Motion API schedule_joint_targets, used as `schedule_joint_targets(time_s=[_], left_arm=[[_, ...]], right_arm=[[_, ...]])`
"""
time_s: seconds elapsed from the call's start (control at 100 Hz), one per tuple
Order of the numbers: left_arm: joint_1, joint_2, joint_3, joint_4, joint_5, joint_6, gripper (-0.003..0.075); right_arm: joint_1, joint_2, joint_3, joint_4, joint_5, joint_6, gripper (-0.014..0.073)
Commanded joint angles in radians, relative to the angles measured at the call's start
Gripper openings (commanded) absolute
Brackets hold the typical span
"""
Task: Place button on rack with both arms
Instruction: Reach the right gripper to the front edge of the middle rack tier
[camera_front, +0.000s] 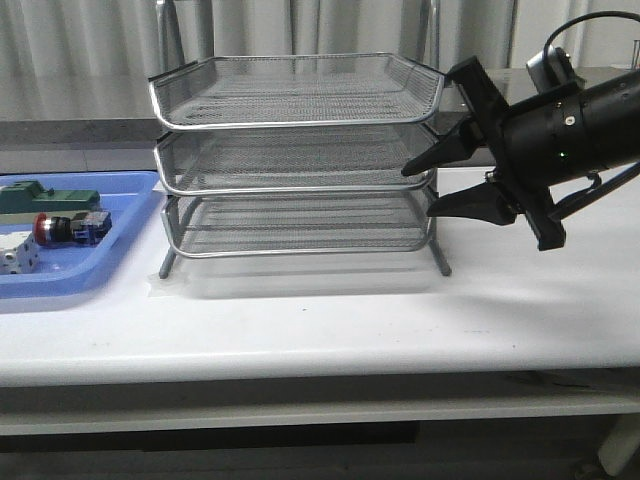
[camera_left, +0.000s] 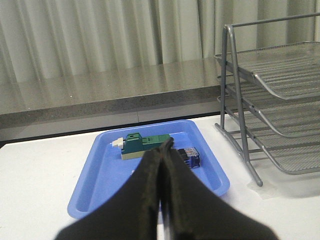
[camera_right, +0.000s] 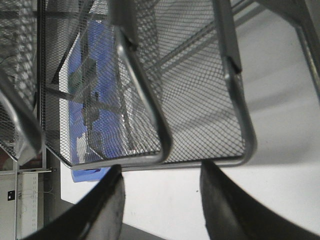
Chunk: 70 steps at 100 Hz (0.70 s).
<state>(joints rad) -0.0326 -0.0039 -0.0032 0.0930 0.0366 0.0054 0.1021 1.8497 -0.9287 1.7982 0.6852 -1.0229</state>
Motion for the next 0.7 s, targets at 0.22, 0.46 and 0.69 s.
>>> schedule_joint_targets(time_s=[0.22, 0.46, 0.69], left_arm=[[0.001, -0.033, 0.056, -0.008, -0.083, -0.005, -0.0021], [0.001, -0.033, 0.056, -0.008, -0.083, -0.005, -0.0021], [0.001, -0.033, 0.056, -0.008, -0.083, -0.005, -0.0021]], right_arm=[[0.000, 0.005, -0.094, 0.139, 0.095, -0.014, 0.0367], [0.000, 0.061, -0.138, 0.139, 0.153, -0.012, 0.0321], [0.000, 0.078, -0.152, 0.139, 0.163, -0.011, 0.0267]])
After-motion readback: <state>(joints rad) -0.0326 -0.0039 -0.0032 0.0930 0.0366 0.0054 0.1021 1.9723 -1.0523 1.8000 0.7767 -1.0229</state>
